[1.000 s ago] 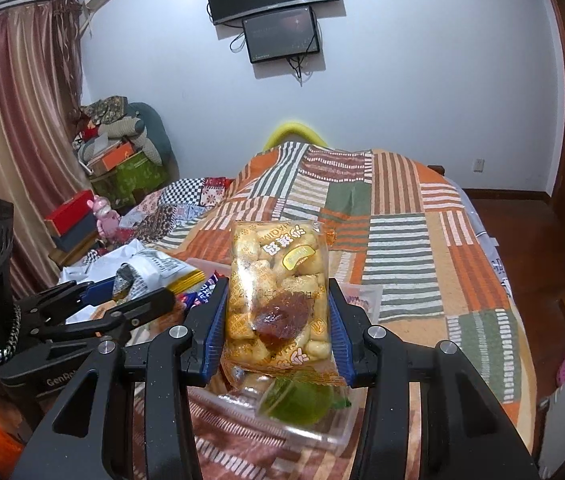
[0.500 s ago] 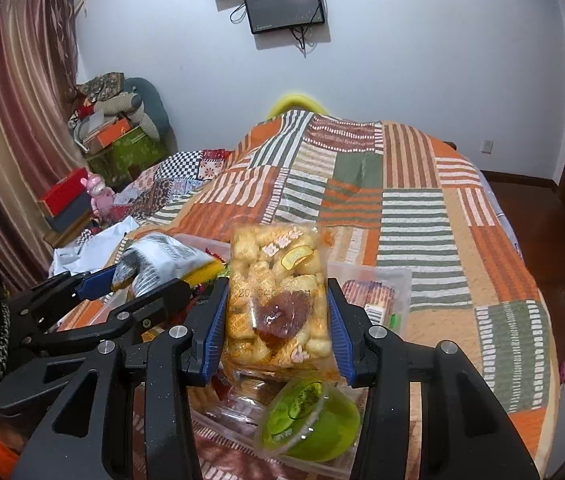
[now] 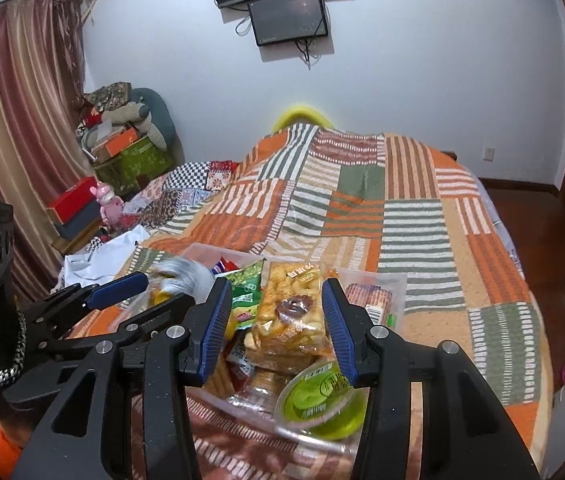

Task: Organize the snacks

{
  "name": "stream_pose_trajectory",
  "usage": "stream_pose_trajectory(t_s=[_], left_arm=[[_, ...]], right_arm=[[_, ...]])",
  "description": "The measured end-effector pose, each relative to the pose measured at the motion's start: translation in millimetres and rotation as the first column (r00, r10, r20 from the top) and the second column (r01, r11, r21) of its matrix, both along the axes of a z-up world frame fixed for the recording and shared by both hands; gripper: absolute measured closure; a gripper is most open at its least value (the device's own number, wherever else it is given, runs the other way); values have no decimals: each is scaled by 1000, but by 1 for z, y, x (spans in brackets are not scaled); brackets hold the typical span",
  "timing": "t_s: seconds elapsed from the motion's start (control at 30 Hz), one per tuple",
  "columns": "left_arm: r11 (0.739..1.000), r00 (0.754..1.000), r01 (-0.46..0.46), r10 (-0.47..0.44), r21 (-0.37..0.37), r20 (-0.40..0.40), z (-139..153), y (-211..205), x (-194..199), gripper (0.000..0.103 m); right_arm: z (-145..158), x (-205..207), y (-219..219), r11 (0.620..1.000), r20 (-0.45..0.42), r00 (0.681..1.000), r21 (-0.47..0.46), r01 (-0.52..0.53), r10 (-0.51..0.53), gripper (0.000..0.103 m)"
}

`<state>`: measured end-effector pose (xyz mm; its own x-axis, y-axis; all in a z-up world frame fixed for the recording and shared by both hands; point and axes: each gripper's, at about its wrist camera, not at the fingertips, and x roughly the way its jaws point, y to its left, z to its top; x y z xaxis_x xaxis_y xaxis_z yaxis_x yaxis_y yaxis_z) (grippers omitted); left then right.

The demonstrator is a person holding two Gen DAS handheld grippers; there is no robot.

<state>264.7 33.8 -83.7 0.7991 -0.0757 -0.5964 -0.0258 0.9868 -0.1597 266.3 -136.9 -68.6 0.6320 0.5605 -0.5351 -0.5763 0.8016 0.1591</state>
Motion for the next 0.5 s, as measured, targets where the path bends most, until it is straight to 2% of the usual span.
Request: stream_pose_trajectory(t_s=[0.2, 0.4, 0.47, 0.5], left_arm=[[1000, 999, 3, -3, 15, 51, 26, 0, -31, 37], [998, 991, 9, -17, 58, 136, 62, -2, -77, 37], [998, 984, 15, -26, 67, 175, 76, -2, -98, 37], [998, 981, 16, -29, 68, 189, 80, -3, -106, 37]], right_arm=[[21, -26, -17, 1000, 44, 999, 30, 5, -7, 59], [46, -59, -37, 998, 103, 995, 56, 8, -14, 58], [53, -71, -43, 998, 132, 991, 63, 12, -20, 56], [57, -79, -46, 997, 150, 988, 70, 13, -23, 52]])
